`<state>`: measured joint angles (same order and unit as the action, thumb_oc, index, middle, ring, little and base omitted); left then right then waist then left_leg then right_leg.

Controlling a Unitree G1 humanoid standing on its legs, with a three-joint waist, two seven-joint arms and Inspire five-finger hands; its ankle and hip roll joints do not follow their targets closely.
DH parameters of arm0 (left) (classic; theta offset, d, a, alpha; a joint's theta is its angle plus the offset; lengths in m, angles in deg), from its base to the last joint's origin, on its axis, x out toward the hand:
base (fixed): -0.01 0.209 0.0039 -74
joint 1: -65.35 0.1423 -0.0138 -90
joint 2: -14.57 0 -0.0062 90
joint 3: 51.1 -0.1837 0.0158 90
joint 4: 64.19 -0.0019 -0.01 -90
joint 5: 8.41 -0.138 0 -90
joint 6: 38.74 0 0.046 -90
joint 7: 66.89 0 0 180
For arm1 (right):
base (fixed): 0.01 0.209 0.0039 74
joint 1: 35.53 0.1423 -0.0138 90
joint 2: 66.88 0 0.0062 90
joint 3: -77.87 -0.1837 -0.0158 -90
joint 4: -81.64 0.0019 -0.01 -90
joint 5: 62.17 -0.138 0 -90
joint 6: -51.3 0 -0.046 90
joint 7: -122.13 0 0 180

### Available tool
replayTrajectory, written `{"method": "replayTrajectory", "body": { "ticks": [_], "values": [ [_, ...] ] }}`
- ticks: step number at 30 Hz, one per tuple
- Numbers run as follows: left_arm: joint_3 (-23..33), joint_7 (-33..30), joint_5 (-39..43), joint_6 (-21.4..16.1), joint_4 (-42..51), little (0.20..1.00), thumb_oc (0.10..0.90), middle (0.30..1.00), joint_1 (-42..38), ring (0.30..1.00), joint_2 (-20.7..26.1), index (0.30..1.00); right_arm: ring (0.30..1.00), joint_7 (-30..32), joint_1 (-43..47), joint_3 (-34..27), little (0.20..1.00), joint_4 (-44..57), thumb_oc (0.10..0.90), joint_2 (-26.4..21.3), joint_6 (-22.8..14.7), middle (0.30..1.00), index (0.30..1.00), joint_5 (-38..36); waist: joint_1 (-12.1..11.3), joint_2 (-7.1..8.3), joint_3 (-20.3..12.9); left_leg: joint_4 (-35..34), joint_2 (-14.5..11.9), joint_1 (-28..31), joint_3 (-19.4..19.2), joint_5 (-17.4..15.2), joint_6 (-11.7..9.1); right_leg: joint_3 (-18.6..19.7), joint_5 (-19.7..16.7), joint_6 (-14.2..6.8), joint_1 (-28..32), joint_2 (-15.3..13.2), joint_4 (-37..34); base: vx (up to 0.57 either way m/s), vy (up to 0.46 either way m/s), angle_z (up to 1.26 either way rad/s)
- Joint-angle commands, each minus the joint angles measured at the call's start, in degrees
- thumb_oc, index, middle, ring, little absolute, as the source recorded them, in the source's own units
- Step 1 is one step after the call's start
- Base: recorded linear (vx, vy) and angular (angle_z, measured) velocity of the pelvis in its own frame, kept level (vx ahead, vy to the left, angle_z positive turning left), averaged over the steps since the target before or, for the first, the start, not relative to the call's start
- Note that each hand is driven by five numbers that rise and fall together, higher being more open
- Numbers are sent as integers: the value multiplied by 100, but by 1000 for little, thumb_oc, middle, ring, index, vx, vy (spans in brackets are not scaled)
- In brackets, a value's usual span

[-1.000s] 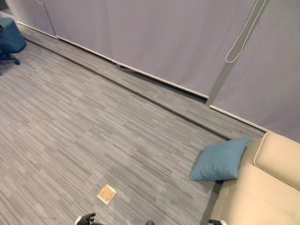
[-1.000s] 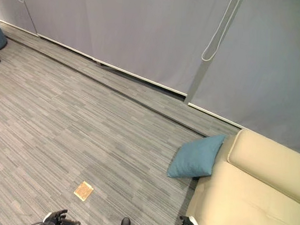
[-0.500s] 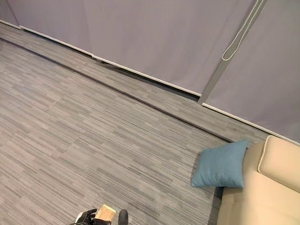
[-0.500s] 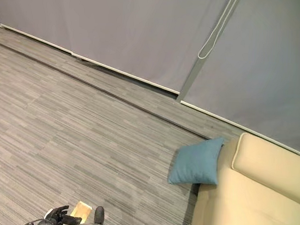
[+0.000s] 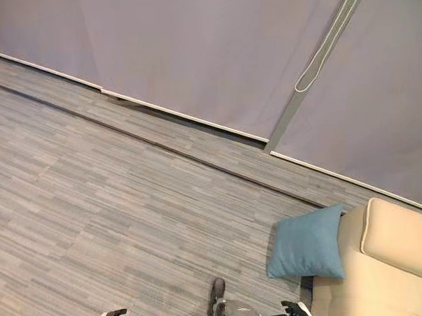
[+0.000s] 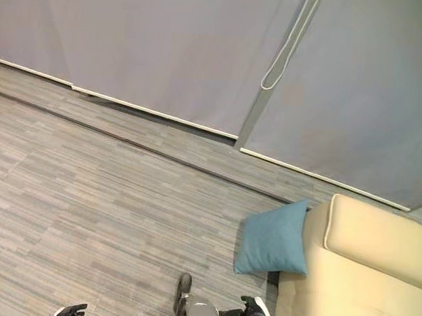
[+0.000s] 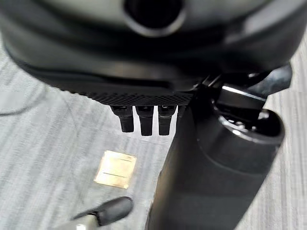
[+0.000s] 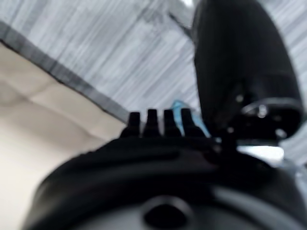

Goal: Pick up all the scattered cushions and arrange them neatly on the sofa.

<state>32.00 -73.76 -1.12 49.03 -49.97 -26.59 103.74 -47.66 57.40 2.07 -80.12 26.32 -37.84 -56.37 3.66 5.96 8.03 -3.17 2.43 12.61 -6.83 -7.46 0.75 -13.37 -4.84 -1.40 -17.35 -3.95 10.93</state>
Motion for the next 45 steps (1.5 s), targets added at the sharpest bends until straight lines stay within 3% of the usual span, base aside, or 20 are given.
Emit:
{"method": "replayTrajectory", "body": {
  "ticks": [1, 3, 5, 8, 10, 12, 14, 15, 16, 19, 21, 27, 31, 34, 36, 37, 38, 41, 42, 45],
  "values": [
    [-34, -37, -227, -167, 57, 900, 800, 900, 6, 900, 114, 900, 900, 138, 225, 23, 900, -145, 800, -337, -51, 900, 900, 20, 34, 0, -171, 923, 116, -482, 525, -425, -51, 263, 342, -437, 822, 152, -624, 263, -65, 25],
    [-110, -26, -286, -164, 51, 900, 800, 900, -13, 900, 70, 900, 900, 139, 185, -21, 900, -174, 800, -324, -79, 900, 900, -44, 101, -41, -220, 1232, 12, -515, 497, -202, -268, 300, 398, -346, 1009, 251, -711, 239, -79, 4],
    [-168, 2, -301, -145, 88, 900, 800, 900, -26, 900, 52, 900, 900, 136, 164, -67, 900, -207, 800, -333, -94, 900, 900, -105, 137, 16, -212, 2231, -182, -873, 337, 232, -571, 326, 460, -227, 1294, 288, -852, 169, -105, 5],
    [-242, 14, -294, -115, 161, 900, 800, 900, -87, 900, 44, 900, 900, 163, 188, -104, 900, -208, 800, -385, -91, 900, 900, -231, 86, 138, -111, 3251, -286, -1320, 223, 471, -558, 539, 535, -59, 1563, 343, -967, 150, -91, -9],
    [-277, 15, -276, -111, 162, 900, 800, 900, -104, 900, 34, 900, 900, 156, 168, -119, 900, -212, 800, -415, -74, 900, 900, -289, 31, 211, -76, 3448, -298, -1679, 183, 328, -425, 694, 592, -30, 1690, 321, -1015, 176, -30, -48],
    [-311, 24, -259, -114, 155, 900, 800, 900, -123, 900, 1, 900, 900, 173, 147, -97, 900, -229, 800, -434, -66, 900, 900, -281, -34, 270, -75, 2818, -215, -1937, 300, 4, -285, 931, 688, -114, 1866, 312, -1118, 215, 23, -46],
    [-312, 24, -259, -114, 154, 900, 800, 900, -122, 900, 0, 900, 900, 173, 145, -97, 900, -229, 800, -435, -66, 900, 900, -281, -43, 269, -63, 2813, -216, -1915, 293, -4, -282, 938, 693, -116, 1884, 312, -1120, 157, 45, -63],
    [-344, 8, -237, -140, 171, 900, 800, 900, -157, 900, -8, 900, 900, 222, 131, -100, 900, -250, 800, -449, -63, 900, 900, -283, -115, 203, -40, 1799, -154, -2255, 548, 260, -326, 1151, 820, -151, 2047, 412, -1179, 180, 64, -49],
    [-344, 7, -237, -141, 170, 900, 800, 900, -156, 900, -10, 900, 900, 222, 130, -100, 900, -250, 800, -450, -63, 900, 900, -283, -121, 210, -24, 1770, -147, -2219, 544, 268, -325, 1155, 825, -152, 2070, 404, -1182, 244, 87, -32],
    [-362, -6, -157, -194, 169, 900, 800, 900, -181, 900, -26, 900, 900, 256, 160, -50, 900, -279, 800, -457, -65, 900, 900, -240, -269, 103, 45, 1146, 52, -2422, 1265, 761, -421, 1511, 917, -153, 2231, 591, -1147, 147, 59, -40],
    [-377, -4, -149, -199, 157, 900, 800, 900, -182, 900, -43, 900, 900, 261, 167, -48, 900, -281, 800, -456, -69, 900, 900, -231, -285, 99, 58, 1116, 90, -2440, 1385, 798, -436, 1605, 945, -166, 2277, 602, -1118, 159, 91, -87],
    [-302, -27, -318, -143, 33, 900, 800, 900, -24, 900, -19, 900, 900, 188, 188, -39, 900, -277, 800, -341, -50, 900, 900, -138, -288, 19, -142, 858, 29, -1951, 1038, 552, -160, 1879, 1056, -356, 2123, 428, -466, 198, 172, -90],
    [-303, -47, -304, -135, 101, 900, 800, 900, -93, 900, 92, 900, 900, 180, 363, -8, 900, -196, 800, -297, -37, 900, 900, -121, -268, -62, -94, 666, -118, -1706, 635, 447, -15, 1514, 731, -646, 1493, 239, 407, 79, 88, -73],
    [-277, -58, -291, -139, 85, 900, 800, 900, -110, 900, 139, 900, 900, 183, 412, 32, 900, -155, 800, -281, -68, 900, 900, -47, -328, -122, -93, 555, -206, -1482, 308, 303, 2, 427, 833, -615, 1353, -147, 226, 76, 53, -102],
    [-225, -42, -260, -143, 101, 900, 800, 900, -112, 900, 162, 900, 900, 195, 429, 53, 900, -134, 800, -293, -64, 900, 900, -22, -354, -141, -122, 495, -229, -1364, 132, 248, -8, -106, 794, -524, 1319, -248, -108, 75, 4, -77],
    [-225, -42, -260, -143, 101, 900, 800, 900, -112, 900, 162, 900, 900, 195, 429, 53, 900, -134, 800, -294, -64, 900, 900, -22, -354, -141, -121, 494, -230, -1362, 132, 248, -9, -105, 793, -523, 1320, -248, -109, 108, -19, -67],
    [-186, -24, -252, -166, 106, 900, 800, 900, -120, 900, 187, 900, 900, 190, 452, 12, 900, -115, 800, -332, -54, 900, 900, -18, -350, -151, -162, 464, -225, -1269, -44, 188, -23, -550, 720, -507, 1222, -272, -399, 109, -25, -95],
    [-197, -53, -296, -175, 114, 900, 800, 900, -84, 900, 185, 900, 900, 213, 434, 30, 900, -99, 800, -359, -55, 900, 900, 3, -319, -161, -131, 538, -247, -1181, -130, 117, -34, -559, 705, -518, 1243, -261, -461, 118, -46, -59],
    [-243, -56, -369, -176, 118, 900, 800, 900, -119, 900, 178, 900, 900, 213, 396, 23, 900, -118, 800, -364, -63, 900, 900, -24, -243, -113, -136, 669, -223, -1187, -111, 43, -33, -269, 744, -488, 1302, -150, -568, 127, -81, -16],
    [-328, -24, -401, -189, 193, 900, 800, 900, -186, 900, 101, 900, 900, 257, 269, -82, 900, -232, 800, -416, -65, 900, 900, -156, -177, -27, -165, 1298, -284, -1310, -221, -127, -199, -89, 748, -348, 1567, -25, -886, 131, -104, 0]
  ]
}}
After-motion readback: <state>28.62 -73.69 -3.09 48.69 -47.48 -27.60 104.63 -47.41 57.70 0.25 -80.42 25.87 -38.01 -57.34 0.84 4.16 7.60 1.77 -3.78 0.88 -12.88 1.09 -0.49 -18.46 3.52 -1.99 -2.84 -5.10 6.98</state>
